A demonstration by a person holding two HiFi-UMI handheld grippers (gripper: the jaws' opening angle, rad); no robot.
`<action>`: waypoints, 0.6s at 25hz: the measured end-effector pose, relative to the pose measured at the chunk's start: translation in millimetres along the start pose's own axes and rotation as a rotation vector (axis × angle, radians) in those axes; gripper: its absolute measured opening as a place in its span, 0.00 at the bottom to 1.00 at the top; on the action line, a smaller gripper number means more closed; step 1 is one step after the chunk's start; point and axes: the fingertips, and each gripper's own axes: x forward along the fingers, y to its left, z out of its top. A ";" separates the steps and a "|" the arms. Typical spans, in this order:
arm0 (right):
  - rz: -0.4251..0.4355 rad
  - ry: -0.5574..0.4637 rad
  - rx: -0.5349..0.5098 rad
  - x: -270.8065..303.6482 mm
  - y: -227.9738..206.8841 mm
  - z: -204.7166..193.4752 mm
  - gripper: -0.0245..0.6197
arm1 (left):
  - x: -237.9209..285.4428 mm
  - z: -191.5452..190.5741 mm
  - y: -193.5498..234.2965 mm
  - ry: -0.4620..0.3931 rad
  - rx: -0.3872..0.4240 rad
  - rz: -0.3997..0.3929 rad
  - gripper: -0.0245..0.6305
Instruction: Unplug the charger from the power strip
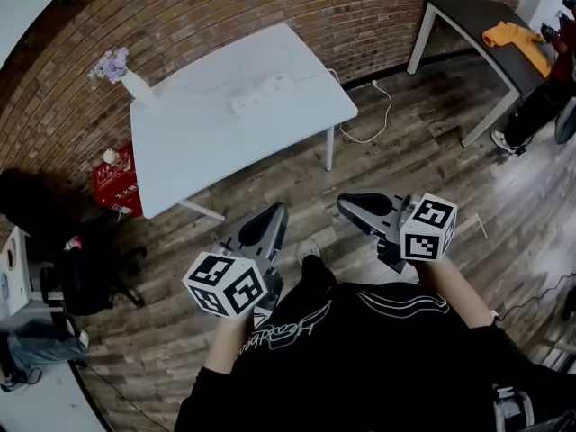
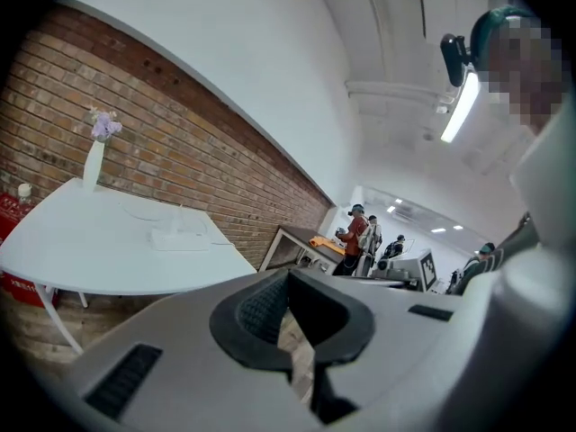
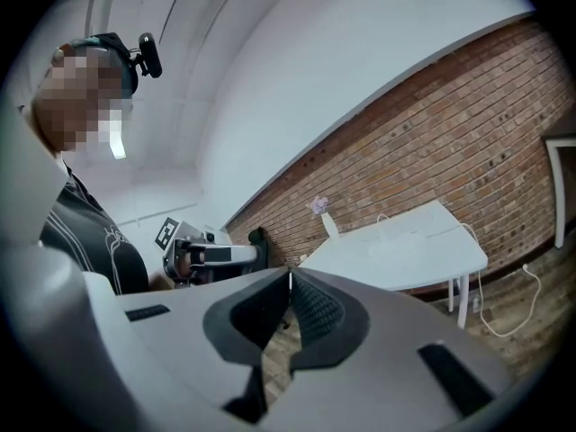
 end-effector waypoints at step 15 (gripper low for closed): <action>-0.064 0.115 0.027 142.5 -136.1 40.3 0.04 | 85.3 80.5 185.8 -0.009 -0.012 0.024 0.05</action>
